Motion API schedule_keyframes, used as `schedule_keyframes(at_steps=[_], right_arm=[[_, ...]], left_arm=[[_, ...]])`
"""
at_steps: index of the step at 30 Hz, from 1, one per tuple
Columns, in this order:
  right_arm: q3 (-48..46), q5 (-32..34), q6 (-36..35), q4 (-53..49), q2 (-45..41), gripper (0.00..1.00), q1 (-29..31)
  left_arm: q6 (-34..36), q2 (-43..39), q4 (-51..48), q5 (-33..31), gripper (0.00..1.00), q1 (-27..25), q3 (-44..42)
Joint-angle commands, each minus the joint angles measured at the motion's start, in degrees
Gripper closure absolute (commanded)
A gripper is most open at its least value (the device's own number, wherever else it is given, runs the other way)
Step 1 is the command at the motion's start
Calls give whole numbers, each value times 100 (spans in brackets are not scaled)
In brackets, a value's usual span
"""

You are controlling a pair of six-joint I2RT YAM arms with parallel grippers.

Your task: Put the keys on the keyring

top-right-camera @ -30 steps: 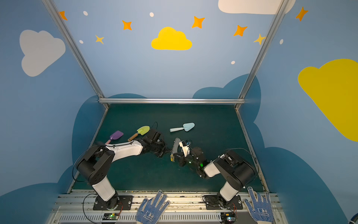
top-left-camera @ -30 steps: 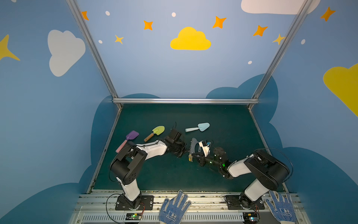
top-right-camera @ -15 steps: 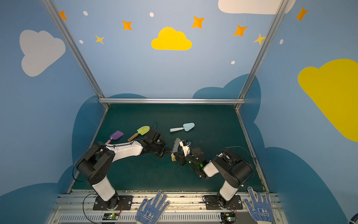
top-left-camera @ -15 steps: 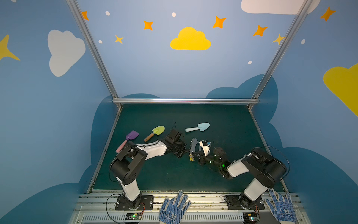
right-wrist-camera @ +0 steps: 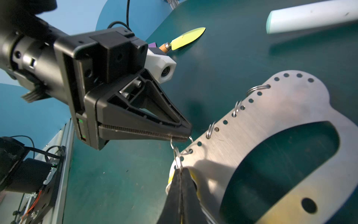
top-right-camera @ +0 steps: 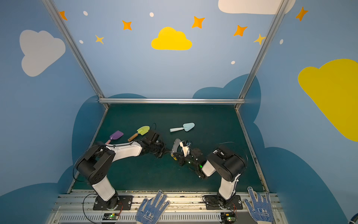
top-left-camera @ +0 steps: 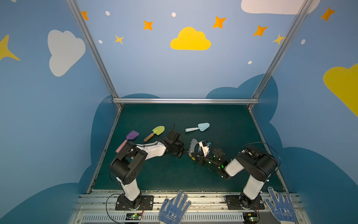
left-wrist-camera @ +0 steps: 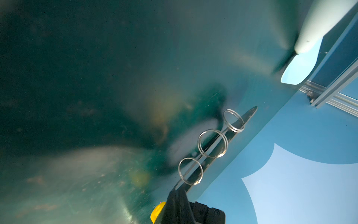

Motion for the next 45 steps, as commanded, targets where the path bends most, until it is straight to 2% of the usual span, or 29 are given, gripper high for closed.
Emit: schedule_keyframes(at_steps=[1, 8, 14, 20, 25, 31, 35, 45], right_arm=[[-3, 50, 157, 312, 81, 100, -81], [113, -125, 222, 311, 260, 100, -133], [-38, 107, 387, 609, 521, 100, -184], [-12, -76, 525, 716, 663, 100, -236], [-15, -424, 649, 680, 576, 100, -299], [117, -1152, 413, -272, 91, 100, -271], [61, -1527, 465, -344, -195, 100, -300], [227, -1743, 455, -716, -351, 100, -304]], left_arm=[[-45, -192, 248, 245, 96, -10, -6], [-69, -265, 303, 228, 96, -11, -48], [-89, -297, 347, 246, 96, -11, -52], [-81, -335, 339, 213, 96, -10, -55], [-65, -309, 347, 238, 96, -11, -42], [2, -309, 283, 187, 96, 1, -16], [69, -313, 195, 129, 96, 6, -7], [95, -352, 171, 122, 96, 24, -12]])
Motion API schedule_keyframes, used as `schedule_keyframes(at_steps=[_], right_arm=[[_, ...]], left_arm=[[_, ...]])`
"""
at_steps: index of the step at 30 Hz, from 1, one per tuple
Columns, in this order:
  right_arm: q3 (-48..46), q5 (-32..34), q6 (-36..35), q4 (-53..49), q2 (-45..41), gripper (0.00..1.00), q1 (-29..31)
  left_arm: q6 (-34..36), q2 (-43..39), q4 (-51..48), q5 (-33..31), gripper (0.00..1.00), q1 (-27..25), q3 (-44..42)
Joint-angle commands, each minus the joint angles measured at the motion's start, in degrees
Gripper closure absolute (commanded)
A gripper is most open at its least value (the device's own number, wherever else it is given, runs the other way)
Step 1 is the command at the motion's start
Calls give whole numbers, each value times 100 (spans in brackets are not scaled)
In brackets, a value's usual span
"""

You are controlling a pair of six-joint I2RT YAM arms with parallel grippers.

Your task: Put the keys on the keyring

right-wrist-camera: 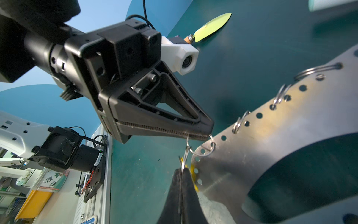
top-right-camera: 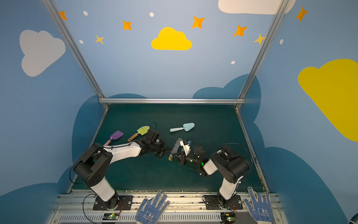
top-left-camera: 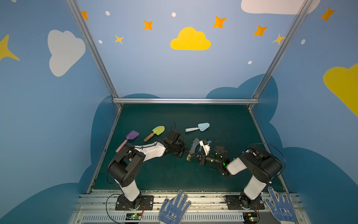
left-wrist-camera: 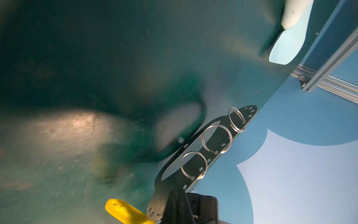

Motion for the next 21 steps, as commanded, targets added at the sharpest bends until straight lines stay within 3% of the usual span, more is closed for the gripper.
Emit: schedule_keyframes(at_steps=[1, 17, 21], right_arm=[[140, -314, -68, -378, -74, 100, 31], [825, -880, 611, -1244, 450, 100, -433], [893, -778, 493, -1697, 258, 82, -455]], left_arm=[[68, -156, 108, -89, 96, 41, 21], [212, -193, 130, 105, 96, -2, 70], [194, -182, 148, 113, 96, -1, 71]])
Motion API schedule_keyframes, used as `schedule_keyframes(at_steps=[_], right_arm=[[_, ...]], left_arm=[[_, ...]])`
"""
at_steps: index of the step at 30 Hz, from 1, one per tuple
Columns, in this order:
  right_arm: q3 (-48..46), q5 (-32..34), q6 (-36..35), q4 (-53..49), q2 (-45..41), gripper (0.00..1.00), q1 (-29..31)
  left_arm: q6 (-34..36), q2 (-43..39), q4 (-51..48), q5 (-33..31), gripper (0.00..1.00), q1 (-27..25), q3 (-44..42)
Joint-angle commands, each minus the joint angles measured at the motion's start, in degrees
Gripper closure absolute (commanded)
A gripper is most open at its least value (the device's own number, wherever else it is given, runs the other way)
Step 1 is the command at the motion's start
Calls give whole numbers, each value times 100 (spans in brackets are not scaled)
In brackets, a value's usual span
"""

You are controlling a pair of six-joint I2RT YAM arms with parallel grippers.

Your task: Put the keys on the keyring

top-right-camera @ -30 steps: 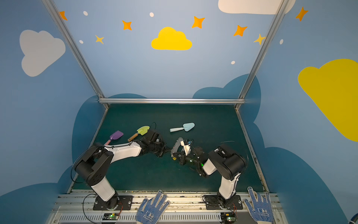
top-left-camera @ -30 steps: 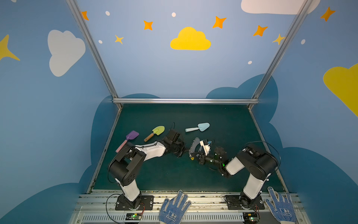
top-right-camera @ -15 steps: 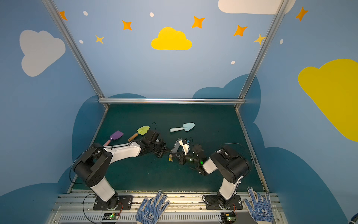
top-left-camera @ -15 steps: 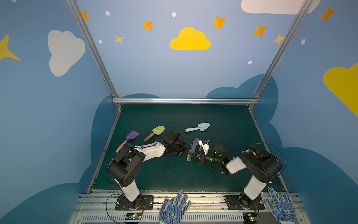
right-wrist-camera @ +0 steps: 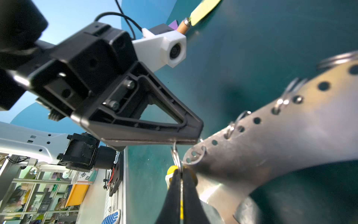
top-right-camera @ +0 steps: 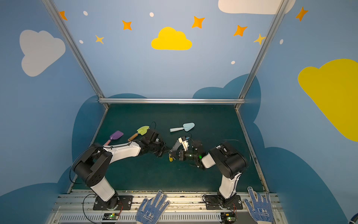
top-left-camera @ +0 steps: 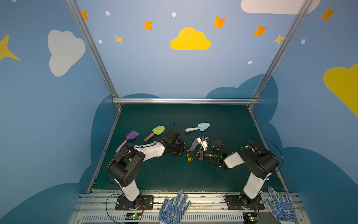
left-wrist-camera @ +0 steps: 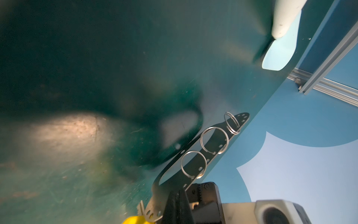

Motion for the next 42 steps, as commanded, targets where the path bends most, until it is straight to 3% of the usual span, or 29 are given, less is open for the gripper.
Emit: schedule_keyframes(at_steps=[1, 12, 19, 29, 42], right_arm=[[76, 79, -60, -662, -172, 79, -45], [-33, 700, -753, -2398, -1655, 66, -56], [365, 2090, -1583, -4273, -2666, 60, 595], [442, 3272, -1458, -4399, -2678, 52, 1025], [677, 3484, -1372, -3771, -2187, 50, 1265]], left_arm=[[63, -177, 100, 179, 96, -28, 68], [46, -187, 65, 142, 96, -28, 68], [29, -196, 82, 117, 96, -28, 65], [4, -204, 126, 113, 96, -36, 54], [-1, -222, 108, 100, 96, -70, 49]])
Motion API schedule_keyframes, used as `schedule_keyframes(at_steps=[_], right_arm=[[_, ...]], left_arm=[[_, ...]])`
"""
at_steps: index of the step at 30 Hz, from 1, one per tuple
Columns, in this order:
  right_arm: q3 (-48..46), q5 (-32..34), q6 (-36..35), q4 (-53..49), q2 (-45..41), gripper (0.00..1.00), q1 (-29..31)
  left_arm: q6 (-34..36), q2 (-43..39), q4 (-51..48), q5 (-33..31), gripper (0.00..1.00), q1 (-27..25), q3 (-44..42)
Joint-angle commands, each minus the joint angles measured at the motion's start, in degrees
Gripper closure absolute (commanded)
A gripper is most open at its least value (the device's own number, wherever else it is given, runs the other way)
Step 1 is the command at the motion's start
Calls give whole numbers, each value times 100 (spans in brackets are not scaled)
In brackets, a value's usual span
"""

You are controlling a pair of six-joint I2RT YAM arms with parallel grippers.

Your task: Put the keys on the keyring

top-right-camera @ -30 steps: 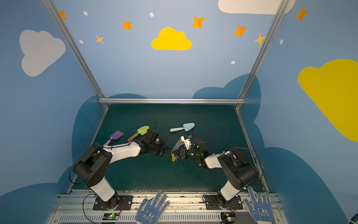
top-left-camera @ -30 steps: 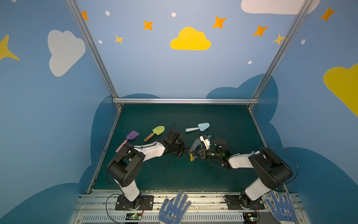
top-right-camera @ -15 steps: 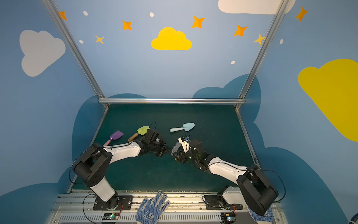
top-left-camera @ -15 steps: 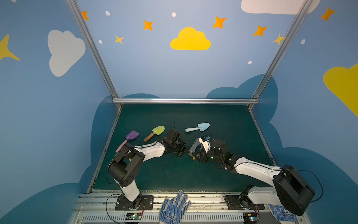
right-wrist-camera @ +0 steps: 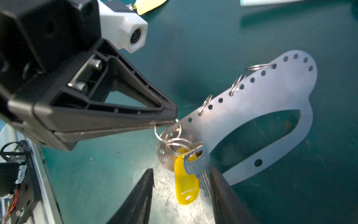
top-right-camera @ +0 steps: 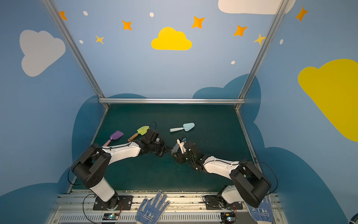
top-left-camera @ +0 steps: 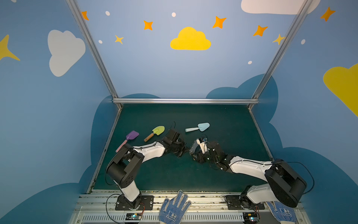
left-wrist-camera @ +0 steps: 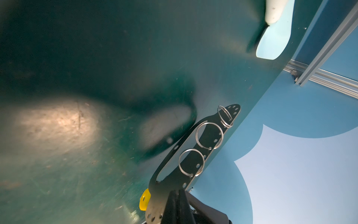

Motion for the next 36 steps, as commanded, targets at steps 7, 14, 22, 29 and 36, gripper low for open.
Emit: schedule_keyframes(at_steps=[7, 14, 22, 29, 36], right_arm=[[309, 52, 33, 284, 159, 51, 80], [341, -70, 75, 340, 317, 52, 89], [340, -221, 62, 474, 517, 52, 89], [468, -491, 48, 604, 672, 54, 88], [459, -46, 46, 208, 453, 52, 102]], left_arm=[[-16, -146, 74, 1, 96, -34, 41], [-38, -137, 87, -1, 96, -33, 57], [-64, -137, 120, 6, 96, -50, 57], [-73, -156, 109, 1, 96, -64, 36], [-73, -154, 109, -17, 96, -53, 35]])
